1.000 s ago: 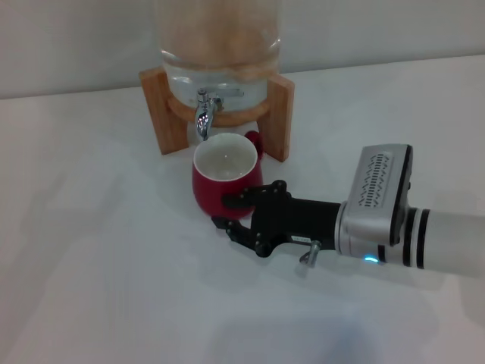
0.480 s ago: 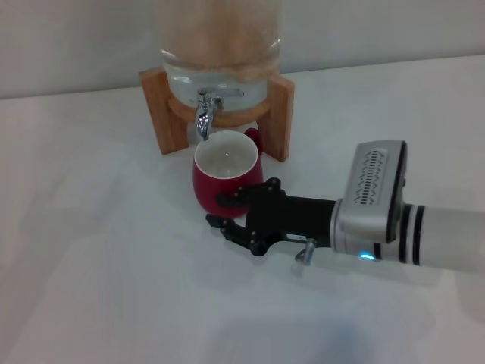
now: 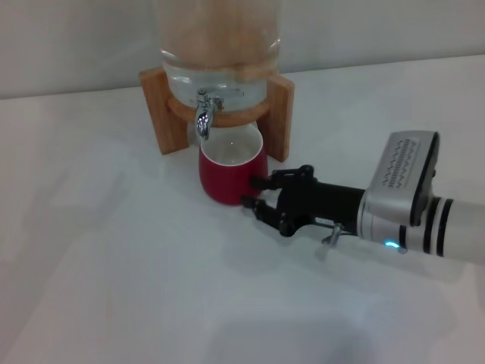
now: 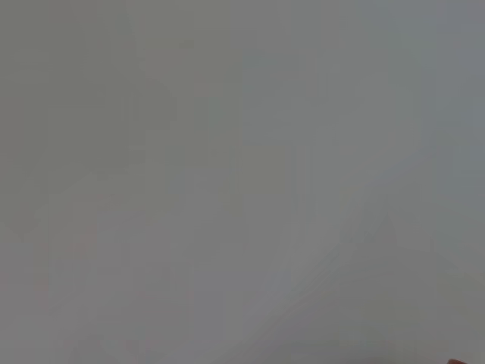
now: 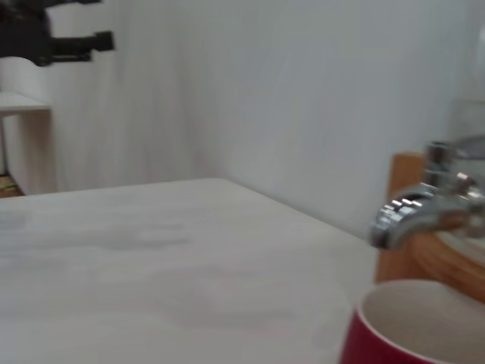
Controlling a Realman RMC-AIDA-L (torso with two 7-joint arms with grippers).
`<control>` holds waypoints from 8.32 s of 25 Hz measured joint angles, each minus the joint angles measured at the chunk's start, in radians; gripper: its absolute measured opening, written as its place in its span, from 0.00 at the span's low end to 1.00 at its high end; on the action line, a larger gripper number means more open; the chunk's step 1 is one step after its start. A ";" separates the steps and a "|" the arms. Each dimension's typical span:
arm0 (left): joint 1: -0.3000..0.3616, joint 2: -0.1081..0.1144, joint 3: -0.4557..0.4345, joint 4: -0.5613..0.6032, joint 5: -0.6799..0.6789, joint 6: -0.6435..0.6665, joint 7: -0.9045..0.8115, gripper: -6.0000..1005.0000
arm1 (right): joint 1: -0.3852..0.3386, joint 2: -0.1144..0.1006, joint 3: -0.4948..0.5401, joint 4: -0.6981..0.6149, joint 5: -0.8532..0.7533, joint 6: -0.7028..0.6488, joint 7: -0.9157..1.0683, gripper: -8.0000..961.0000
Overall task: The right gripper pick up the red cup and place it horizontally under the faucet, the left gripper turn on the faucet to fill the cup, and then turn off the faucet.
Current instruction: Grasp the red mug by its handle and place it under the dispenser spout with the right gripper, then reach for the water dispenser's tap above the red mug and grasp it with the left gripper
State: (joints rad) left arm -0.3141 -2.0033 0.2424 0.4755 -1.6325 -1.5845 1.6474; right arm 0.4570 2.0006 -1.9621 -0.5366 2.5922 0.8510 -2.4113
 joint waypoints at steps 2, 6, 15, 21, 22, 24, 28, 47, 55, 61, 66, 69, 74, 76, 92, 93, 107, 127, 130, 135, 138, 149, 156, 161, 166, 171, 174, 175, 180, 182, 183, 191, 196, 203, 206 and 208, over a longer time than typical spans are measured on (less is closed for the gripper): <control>0.000 0.000 0.000 0.000 0.000 0.000 0.000 0.84 | 0.000 0.000 0.024 0.014 -0.005 0.003 0.000 0.32; 0.000 0.000 0.000 0.000 0.000 0.000 0.000 0.84 | -0.006 -0.004 0.035 0.018 -0.006 0.006 -0.003 0.32; -0.006 -0.002 0.000 0.000 0.000 0.002 0.000 0.84 | -0.033 -0.001 0.115 0.034 -0.006 0.005 -0.038 0.32; -0.007 -0.004 0.000 0.000 0.002 0.001 0.000 0.84 | -0.027 0.008 0.139 0.044 -0.006 0.002 -0.055 0.32; -0.006 -0.005 0.000 0.000 0.002 0.001 0.000 0.84 | -0.025 0.009 0.139 0.044 -0.006 0.002 -0.056 0.32; -0.003 -0.005 0.000 0.000 0.002 0.001 0.000 0.84 | -0.023 0.011 0.142 0.044 -0.006 0.001 -0.063 0.32; -0.002 -0.005 0.000 0.000 0.001 0.001 0.001 0.84 | -0.016 0.016 0.145 0.041 -0.006 -0.021 -0.075 0.32; -0.005 -0.005 0.000 0.000 0.001 0.000 0.000 0.84 | 0.017 0.023 0.144 0.040 0.005 -0.083 -0.085 0.32; -0.007 -0.004 0.002 0.000 0.002 0.000 0.000 0.84 | 0.022 0.024 0.082 0.032 0.001 -0.052 -0.069 0.32; -0.003 -0.003 0.002 0.000 0.002 0.000 0.001 0.84 | 0.017 0.021 0.131 0.036 0.006 -0.058 -0.072 0.32; -0.004 -0.003 0.001 0.000 0.002 0.000 0.001 0.84 | 0.013 0.016 0.179 0.043 0.005 -0.063 -0.076 0.32; -0.004 -0.003 0.001 0.000 0.002 0.000 0.001 0.84 | 0.014 0.021 0.159 0.043 -0.001 -0.063 -0.068 0.32; -0.008 -0.004 0.001 0.000 0.002 0.001 0.001 0.84 | 0.024 0.024 0.084 0.031 -0.001 -0.060 -0.059 0.32; -0.008 -0.004 0.001 0.000 0.002 0.002 0.001 0.84 | 0.024 0.024 0.063 0.017 -0.002 -0.049 -0.049 0.32; 0.003 -0.002 0.001 0.000 0.000 0.000 0.000 0.84 | -0.008 -0.018 0.155 0.028 -0.004 -0.073 -0.037 0.32; 0.002 -0.001 0.001 0.000 0.001 0.000 0.000 0.84 | -0.011 -0.023 0.157 0.028 -0.004 -0.073 -0.034 0.32; 0.004 0.003 0.002 0.000 0.002 0.010 0.001 0.84 | -0.040 -0.180 0.330 0.019 -0.026 0.028 0.237 0.32; -0.059 0.032 0.005 0.012 0.321 0.029 -0.121 0.84 | -0.093 -0.160 0.906 -0.047 -0.457 0.151 0.412 0.32; -0.118 0.010 0.005 0.062 0.384 0.024 -0.187 0.83 | -0.093 -0.155 0.907 -0.045 -0.458 0.147 0.410 0.32; -0.172 -0.005 0.008 0.091 0.368 -0.018 -0.267 0.83 | -0.094 -0.146 0.907 -0.041 -0.459 0.145 0.405 0.32; -0.200 -0.006 0.052 0.119 0.369 -0.037 -0.349 0.83 | -0.094 -0.144 0.908 -0.038 -0.460 0.141 0.401 0.32; -0.241 0.013 0.333 0.313 0.381 -0.030 -0.663 0.83 | -0.090 -0.129 0.910 -0.036 -0.484 0.116 0.389 0.32; -0.245 0.043 0.428 0.396 0.431 -0.065 -0.784 0.82 | -0.092 -0.119 0.910 -0.036 -0.485 0.106 0.375 0.32; -0.257 0.050 0.440 0.399 0.442 -0.090 -0.789 0.82 | -0.092 -0.115 0.910 -0.036 -0.485 0.105 0.375 0.32; -0.261 0.052 0.439 0.402 0.436 -0.105 -0.778 0.82 | -0.093 -0.110 0.910 -0.036 -0.485 0.106 0.374 0.32; -0.264 0.053 0.440 0.430 0.437 -0.128 -0.783 0.72 | -0.095 -0.108 0.910 -0.036 -0.485 0.106 0.374 0.32; -0.264 0.053 0.440 0.437 0.441 -0.129 -0.786 0.63 | -0.098 -0.107 0.910 -0.036 -0.484 0.106 0.373 0.32; -0.264 0.053 0.440 0.437 0.441 -0.129 -0.787 0.52 | -0.099 -0.106 0.910 -0.036 -0.484 0.106 0.373 0.32; -0.262 0.052 0.440 0.437 0.451 -0.126 -0.795 0.33 | -0.101 -0.106 0.910 -0.036 -0.484 0.106 0.373 0.32; -0.269 0.056 0.440 0.437 0.484 -0.122 -0.816 0.29 | -0.101 -0.106 0.909 -0.036 -0.484 0.106 0.373 0.32; -0.279 0.061 0.440 0.437 0.514 -0.120 -0.835 0.27 | -0.101 -0.106 0.908 -0.036 -0.484 0.106 0.372 0.32; -0.410 0.133 0.441 0.435 0.741 -0.151 -0.970 0.07 | -0.101 -0.105 0.903 -0.034 -0.485 0.106 0.365 0.32; -0.474 0.142 0.443 0.437 0.799 -0.170 -0.982 0.05 | -0.102 -0.100 0.902 -0.032 -0.486 0.106 0.363 0.32; -0.561 0.143 0.510 0.447 0.929 -0.190 -1.023 0.05 | -0.102 -0.094 0.911 -0.032 -0.504 0.106 0.363 0.32; -0.588 0.128 0.578 0.532 0.999 -0.189 -1.059 0.05 | -0.102 -0.092 0.911 -0.032 -0.508 0.106 0.363 0.32; -0.597 0.121 0.596 0.566 1.021 -0.188 -1.068 0.05 | -0.102 -0.090 0.911 -0.032 -0.509 0.106 0.362 0.32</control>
State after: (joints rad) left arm -0.9114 -1.8824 0.8389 1.0419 -0.6113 -1.7729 0.5797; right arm 0.3549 1.9101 -1.0508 -0.5688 2.0832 0.9572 -2.0489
